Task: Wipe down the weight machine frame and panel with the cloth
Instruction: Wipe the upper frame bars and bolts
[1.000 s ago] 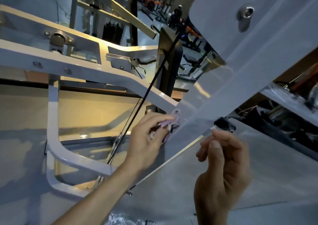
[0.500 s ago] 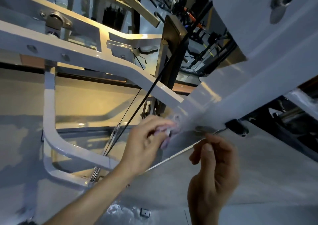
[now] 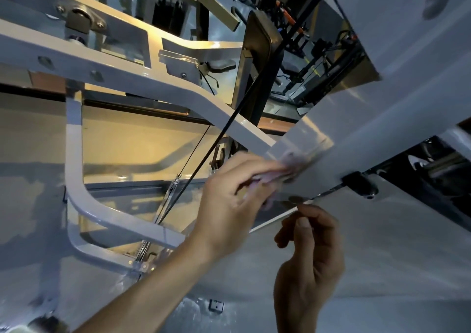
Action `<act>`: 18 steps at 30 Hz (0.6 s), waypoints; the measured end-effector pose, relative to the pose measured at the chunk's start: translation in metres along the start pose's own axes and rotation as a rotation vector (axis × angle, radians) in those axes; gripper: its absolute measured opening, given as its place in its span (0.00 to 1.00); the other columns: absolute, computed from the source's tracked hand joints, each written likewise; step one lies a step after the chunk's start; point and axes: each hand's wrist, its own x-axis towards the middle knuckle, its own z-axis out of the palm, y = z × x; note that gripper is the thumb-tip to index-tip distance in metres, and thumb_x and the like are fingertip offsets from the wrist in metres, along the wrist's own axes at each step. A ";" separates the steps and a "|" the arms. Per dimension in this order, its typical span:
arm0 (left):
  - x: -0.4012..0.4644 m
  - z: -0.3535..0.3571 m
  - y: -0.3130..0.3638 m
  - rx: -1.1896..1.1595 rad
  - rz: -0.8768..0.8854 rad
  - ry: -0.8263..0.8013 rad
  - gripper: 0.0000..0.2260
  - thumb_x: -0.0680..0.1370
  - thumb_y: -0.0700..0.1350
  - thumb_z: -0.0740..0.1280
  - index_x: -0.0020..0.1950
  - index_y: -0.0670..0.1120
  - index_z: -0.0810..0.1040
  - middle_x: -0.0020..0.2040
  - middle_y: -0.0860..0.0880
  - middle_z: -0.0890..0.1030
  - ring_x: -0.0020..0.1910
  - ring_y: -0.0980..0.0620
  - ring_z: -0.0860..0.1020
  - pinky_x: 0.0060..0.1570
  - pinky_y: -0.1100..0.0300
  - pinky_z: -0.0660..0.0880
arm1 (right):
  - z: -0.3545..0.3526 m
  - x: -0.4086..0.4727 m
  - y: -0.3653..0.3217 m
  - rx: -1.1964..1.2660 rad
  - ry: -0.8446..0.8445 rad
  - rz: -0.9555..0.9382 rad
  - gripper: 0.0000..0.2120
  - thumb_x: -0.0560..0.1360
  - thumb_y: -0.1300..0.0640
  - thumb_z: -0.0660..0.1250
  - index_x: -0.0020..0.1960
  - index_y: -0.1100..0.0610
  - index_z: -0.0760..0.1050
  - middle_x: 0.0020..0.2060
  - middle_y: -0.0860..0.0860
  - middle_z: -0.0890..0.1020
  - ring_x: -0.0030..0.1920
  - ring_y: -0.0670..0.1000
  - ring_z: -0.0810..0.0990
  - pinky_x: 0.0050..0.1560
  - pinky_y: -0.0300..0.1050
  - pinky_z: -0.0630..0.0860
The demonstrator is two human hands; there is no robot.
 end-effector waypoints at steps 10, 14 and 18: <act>-0.054 -0.022 -0.063 0.038 -0.219 0.024 0.09 0.79 0.48 0.68 0.56 0.52 0.84 0.53 0.56 0.82 0.56 0.53 0.79 0.56 0.61 0.74 | -0.004 0.001 0.007 -0.054 -0.022 0.017 0.09 0.80 0.63 0.59 0.51 0.55 0.77 0.35 0.53 0.79 0.30 0.56 0.74 0.34 0.42 0.72; -0.063 -0.021 -0.066 0.053 -0.242 0.022 0.08 0.79 0.45 0.68 0.56 0.50 0.85 0.53 0.55 0.82 0.56 0.54 0.80 0.56 0.68 0.72 | -0.003 -0.005 0.012 -0.089 -0.058 0.045 0.09 0.80 0.62 0.60 0.52 0.54 0.78 0.34 0.53 0.79 0.31 0.55 0.75 0.34 0.42 0.72; 0.001 -0.011 -0.081 0.086 -0.174 -0.052 0.09 0.81 0.40 0.67 0.60 0.48 0.84 0.56 0.52 0.82 0.59 0.54 0.79 0.60 0.64 0.74 | -0.001 -0.004 0.016 -0.112 -0.077 0.053 0.08 0.80 0.62 0.60 0.52 0.56 0.78 0.34 0.55 0.78 0.31 0.54 0.75 0.35 0.45 0.72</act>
